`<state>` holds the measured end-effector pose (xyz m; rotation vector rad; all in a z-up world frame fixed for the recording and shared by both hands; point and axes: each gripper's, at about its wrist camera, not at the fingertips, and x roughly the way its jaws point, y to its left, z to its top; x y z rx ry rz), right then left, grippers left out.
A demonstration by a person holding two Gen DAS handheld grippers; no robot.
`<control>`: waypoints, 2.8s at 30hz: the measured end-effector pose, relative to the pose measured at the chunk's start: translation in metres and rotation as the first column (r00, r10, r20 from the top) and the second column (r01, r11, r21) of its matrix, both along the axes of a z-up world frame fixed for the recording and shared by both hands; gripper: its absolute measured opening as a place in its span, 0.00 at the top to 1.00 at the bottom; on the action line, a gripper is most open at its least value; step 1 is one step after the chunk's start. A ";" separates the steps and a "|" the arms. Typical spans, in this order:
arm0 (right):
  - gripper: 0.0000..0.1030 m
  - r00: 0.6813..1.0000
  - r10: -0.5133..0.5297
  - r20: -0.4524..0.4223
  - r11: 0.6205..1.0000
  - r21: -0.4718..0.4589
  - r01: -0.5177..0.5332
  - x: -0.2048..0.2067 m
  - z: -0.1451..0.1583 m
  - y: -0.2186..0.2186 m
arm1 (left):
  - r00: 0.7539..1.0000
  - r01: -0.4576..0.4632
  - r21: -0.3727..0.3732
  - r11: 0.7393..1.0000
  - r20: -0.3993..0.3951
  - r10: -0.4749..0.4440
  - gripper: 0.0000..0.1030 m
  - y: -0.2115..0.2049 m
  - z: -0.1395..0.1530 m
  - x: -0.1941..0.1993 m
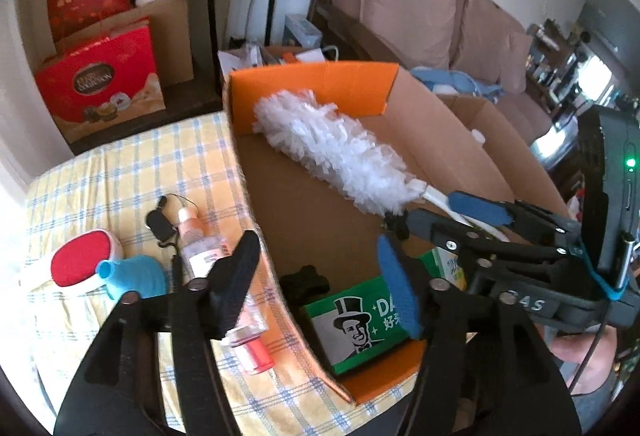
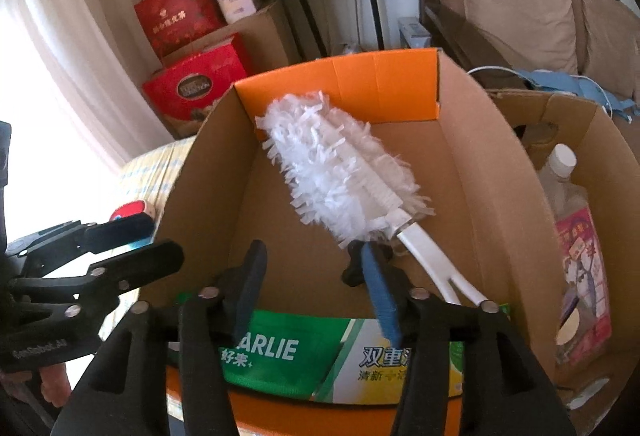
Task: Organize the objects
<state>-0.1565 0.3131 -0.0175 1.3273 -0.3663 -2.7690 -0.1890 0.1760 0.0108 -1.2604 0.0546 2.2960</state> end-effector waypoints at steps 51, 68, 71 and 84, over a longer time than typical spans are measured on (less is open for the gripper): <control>0.00 0.974 0.195 -0.118 0.981 0.014 -0.194 -0.004 0.057 -0.133 | 0.954 -0.276 -0.010 0.961 -0.128 0.272 0.00 -0.183 -0.022 0.022; 0.32 0.973 0.231 -0.001 0.973 0.034 -0.230 -0.079 0.042 -0.161 | 0.972 -0.205 -0.008 0.979 -0.120 0.203 0.16 -0.151 -0.070 -0.018; 0.48 0.967 0.251 0.036 0.966 0.048 -0.253 -0.092 0.032 -0.170 | 0.974 -0.194 -0.013 0.981 -0.123 0.191 0.18 -0.147 -0.073 -0.022; 0.71 0.946 0.250 0.204 0.948 0.147 -0.283 -0.135 -0.012 -0.201 | 0.984 -0.154 -0.019 0.988 -0.094 0.152 0.66 -0.133 -0.089 -0.030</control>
